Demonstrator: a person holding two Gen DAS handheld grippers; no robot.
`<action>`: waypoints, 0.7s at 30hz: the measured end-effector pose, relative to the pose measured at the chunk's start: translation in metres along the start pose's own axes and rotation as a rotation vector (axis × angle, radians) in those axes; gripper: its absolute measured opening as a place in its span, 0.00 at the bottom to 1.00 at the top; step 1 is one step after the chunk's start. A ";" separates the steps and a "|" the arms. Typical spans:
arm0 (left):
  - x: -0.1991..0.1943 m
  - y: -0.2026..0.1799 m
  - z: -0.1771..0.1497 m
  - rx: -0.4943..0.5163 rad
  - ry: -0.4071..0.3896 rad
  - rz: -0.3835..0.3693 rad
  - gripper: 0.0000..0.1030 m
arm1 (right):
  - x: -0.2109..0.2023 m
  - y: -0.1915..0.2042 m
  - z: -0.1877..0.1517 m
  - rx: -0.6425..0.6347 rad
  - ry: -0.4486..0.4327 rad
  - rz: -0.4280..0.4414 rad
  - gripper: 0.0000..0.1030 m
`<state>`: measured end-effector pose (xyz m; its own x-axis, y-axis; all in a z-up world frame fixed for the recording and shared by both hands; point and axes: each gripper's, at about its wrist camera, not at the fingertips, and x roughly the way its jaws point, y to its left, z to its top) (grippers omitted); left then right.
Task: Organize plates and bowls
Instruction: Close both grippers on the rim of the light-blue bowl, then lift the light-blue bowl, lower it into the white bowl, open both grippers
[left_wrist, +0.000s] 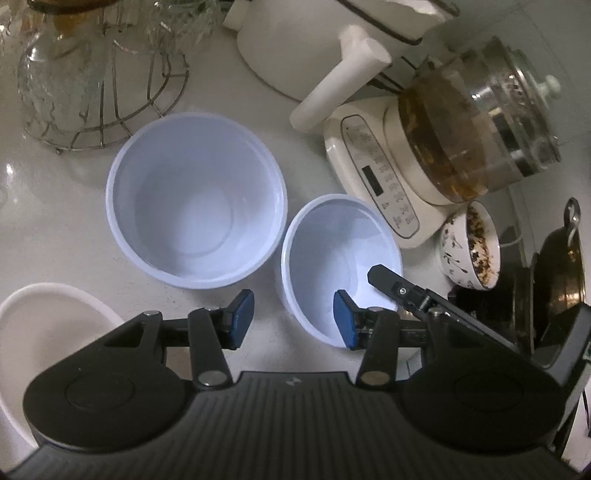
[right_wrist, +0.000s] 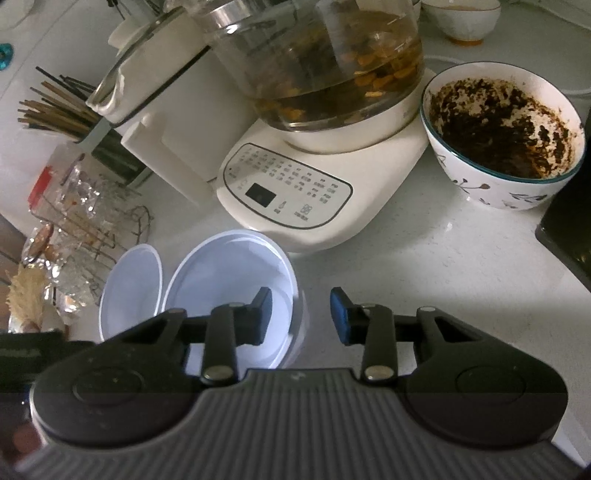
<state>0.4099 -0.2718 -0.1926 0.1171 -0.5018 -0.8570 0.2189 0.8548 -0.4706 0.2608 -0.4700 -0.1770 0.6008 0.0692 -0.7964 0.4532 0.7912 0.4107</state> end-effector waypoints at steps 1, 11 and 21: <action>0.002 0.000 0.001 -0.014 -0.004 0.007 0.51 | 0.002 0.000 0.001 -0.004 0.006 0.002 0.35; 0.017 -0.006 0.005 -0.037 -0.033 0.077 0.22 | 0.016 -0.001 0.005 -0.058 0.052 -0.004 0.18; 0.019 -0.024 0.001 0.032 -0.021 0.082 0.08 | 0.008 -0.003 0.001 -0.066 0.073 -0.007 0.13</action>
<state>0.4082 -0.3022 -0.1971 0.1560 -0.4335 -0.8876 0.2390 0.8884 -0.3919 0.2648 -0.4719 -0.1838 0.5472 0.1053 -0.8304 0.4114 0.8301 0.3763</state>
